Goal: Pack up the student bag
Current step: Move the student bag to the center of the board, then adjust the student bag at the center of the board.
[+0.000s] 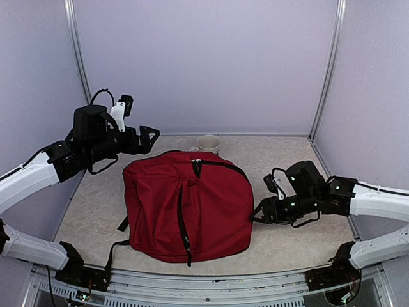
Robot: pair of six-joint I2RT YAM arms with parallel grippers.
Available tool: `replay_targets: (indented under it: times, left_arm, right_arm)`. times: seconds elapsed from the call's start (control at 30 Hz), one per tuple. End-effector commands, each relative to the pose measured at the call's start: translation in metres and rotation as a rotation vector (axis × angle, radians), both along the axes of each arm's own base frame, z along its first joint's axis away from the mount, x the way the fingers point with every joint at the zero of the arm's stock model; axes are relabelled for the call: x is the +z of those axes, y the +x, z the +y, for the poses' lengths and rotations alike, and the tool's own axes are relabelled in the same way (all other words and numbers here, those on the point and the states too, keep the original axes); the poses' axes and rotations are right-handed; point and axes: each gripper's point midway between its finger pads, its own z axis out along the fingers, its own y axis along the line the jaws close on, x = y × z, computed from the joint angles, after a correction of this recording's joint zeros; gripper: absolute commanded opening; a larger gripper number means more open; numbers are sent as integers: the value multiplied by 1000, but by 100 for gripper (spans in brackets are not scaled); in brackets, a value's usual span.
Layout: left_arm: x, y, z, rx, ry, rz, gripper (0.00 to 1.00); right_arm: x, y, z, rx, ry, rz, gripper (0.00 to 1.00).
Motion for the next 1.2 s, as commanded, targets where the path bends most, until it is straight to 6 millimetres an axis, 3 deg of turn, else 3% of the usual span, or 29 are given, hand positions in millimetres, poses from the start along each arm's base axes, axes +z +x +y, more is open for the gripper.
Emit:
replay_targets:
  times: [0.0, 0.07, 0.17, 0.23, 0.33, 0.4, 0.5, 0.57, 0.67, 0.77, 0.87, 0.93, 1.07, 1.17]
  left_arm:
    - [-6, -14, 0, -42, 4, 44, 99]
    - [-9, -23, 2, -43, 20, 63, 99]
    - [-1, -42, 6, -22, 37, 55, 99]
    - [10, -62, 5, -32, 27, 49, 99]
    - [25, -100, -12, -143, -25, 54, 96]
    - [7, -117, -23, -190, -26, 109, 95]
    - [-61, -126, -28, -196, 23, 263, 89]
    - [-91, -128, -31, -205, 35, 334, 82]
    - [-112, -117, -30, -188, 6, 359, 72]
    - [-123, -84, -17, -131, -33, 347, 69]
    - [-141, -44, 1, -31, -38, 327, 71]
    - [-148, -20, 12, 49, -44, 316, 79]
    - [-125, 1, -4, 12, -89, 259, 84]
    - [-102, -3, -9, 1, -62, 210, 88]
  right_arm:
    - [33, 31, -39, -90, -243, -173, 62]
    - [55, 39, -25, -30, -232, -239, 55]
    - [79, 34, 17, 133, -184, -363, 51]
    - [93, 13, 56, 300, -114, -454, 51]
    - [94, -13, 104, 516, 5, -502, 50]
    - [80, -13, 123, 583, -2, -504, 47]
    - [41, 20, 126, 537, -222, -474, 40]
    - [29, 35, 133, 536, -275, -468, 38]
    - [18, 50, 139, 539, -236, -432, 36]
    - [1, 72, 128, 482, -213, -365, 36]
    - [-13, 88, 117, 437, -194, -320, 33]
    - [-20, 92, 114, 436, -199, -310, 32]
    - [-13, 87, 120, 507, -185, -327, 30]
    - [25, 72, 135, 600, -150, -494, 30]
